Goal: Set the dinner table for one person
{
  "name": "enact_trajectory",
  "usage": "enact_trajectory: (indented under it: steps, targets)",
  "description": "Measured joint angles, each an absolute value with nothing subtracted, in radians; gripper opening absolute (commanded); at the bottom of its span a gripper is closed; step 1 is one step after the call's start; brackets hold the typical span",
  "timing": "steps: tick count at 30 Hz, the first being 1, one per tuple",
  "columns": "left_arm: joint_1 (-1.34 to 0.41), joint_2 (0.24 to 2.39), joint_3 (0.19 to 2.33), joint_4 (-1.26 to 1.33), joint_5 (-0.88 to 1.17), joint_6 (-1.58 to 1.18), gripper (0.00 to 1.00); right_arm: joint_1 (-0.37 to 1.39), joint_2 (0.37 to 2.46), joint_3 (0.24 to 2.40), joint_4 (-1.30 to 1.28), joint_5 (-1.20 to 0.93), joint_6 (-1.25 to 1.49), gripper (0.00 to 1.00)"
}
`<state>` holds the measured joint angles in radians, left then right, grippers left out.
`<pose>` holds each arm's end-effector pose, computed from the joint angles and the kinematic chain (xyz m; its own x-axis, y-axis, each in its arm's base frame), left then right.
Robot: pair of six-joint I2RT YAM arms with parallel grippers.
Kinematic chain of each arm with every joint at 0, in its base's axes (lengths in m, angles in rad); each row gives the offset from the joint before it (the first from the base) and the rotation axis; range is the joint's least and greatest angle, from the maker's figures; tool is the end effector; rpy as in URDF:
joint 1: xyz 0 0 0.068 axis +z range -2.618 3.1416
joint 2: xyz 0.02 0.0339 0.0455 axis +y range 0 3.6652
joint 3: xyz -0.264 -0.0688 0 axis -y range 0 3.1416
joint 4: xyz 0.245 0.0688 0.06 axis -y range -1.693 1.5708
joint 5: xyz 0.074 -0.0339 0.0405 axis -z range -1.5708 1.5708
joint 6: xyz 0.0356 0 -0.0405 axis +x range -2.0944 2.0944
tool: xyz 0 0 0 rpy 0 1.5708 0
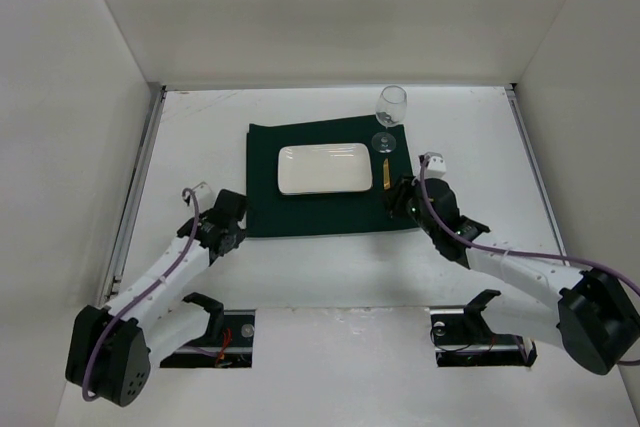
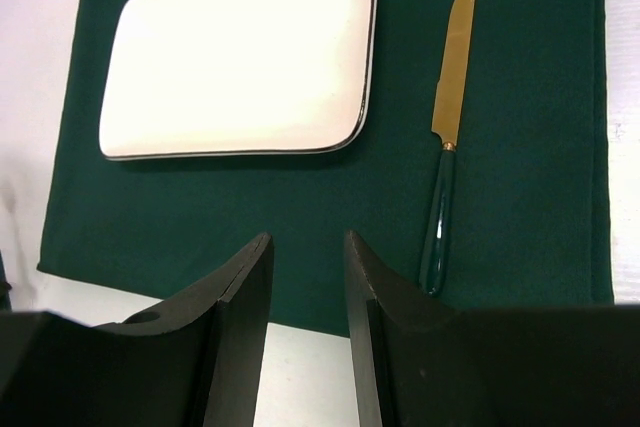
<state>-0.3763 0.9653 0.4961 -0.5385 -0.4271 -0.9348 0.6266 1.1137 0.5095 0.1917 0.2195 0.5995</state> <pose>0.1656 -0.0496 0.1833 -0.5708 -0.5618 -0.5989 -0.5562 0.8010 -0.2214 0.1980 0.1338 0.2170 -0.4999 0.3180 -0.8056 -0.1559 0.8819 0.4448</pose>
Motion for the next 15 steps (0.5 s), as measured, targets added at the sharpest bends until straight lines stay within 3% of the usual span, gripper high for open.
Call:
enact_trajectory:
  steps: [8, 15]
  targets:
    - [-0.546, 1.159, 0.777, -0.422, -0.464, -0.681, 0.08, 0.617, 1.108, 0.509, 0.192, 0.22, 0.599, 0.4]
    - [-0.594, 1.364, 0.819, -0.303, -0.426, -0.522, 0.08, 0.615, 1.108, 0.509, 0.192, 0.223, 0.599, 0.4]
